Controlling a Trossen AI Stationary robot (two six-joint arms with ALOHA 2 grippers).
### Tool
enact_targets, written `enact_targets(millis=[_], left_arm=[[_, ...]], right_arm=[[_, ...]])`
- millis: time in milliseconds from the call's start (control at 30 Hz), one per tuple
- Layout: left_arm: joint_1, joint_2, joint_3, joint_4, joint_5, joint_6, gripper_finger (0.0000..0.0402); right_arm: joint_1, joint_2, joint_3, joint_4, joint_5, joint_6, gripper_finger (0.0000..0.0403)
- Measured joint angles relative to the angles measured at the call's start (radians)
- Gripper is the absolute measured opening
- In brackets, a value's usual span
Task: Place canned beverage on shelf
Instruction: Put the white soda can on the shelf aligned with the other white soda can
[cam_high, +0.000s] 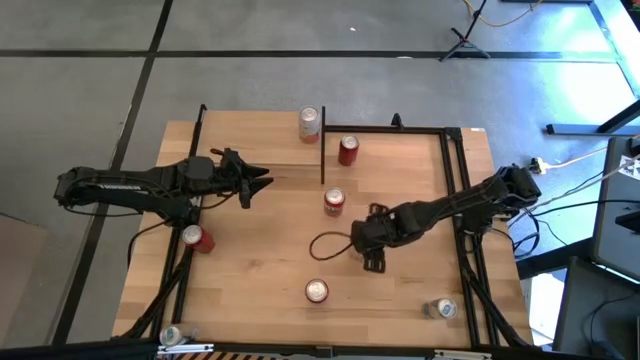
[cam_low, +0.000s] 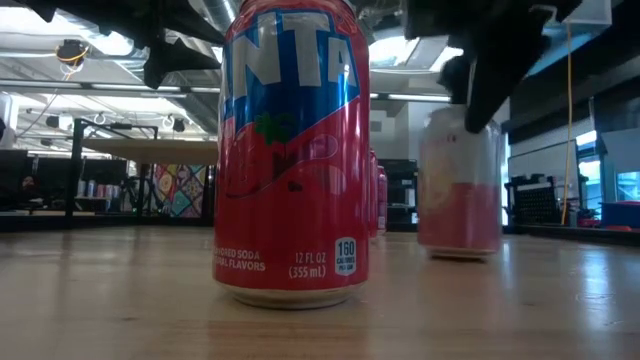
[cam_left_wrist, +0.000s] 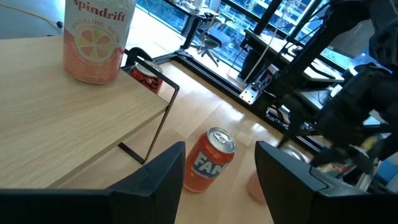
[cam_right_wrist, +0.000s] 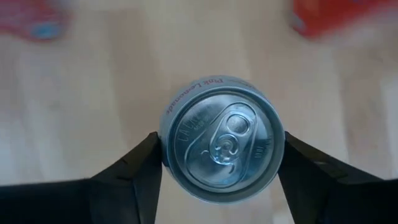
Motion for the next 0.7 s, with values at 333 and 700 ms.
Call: enact_targets(millis=[333, 700], left_arm=[[0.0, 0.0, 0.0, 0.0, 0.0, 0.051, 0.0188], [0.0, 0.0, 0.0, 0.0, 0.0, 0.052, 0.0188]], right_arm=[[0.003, 0.016, 0.005, 0.017, -0.006, -0.418, 0.0239], [0.003, 0.021, 0.021, 0.019, 0.012, -0.373, 0.0319]])
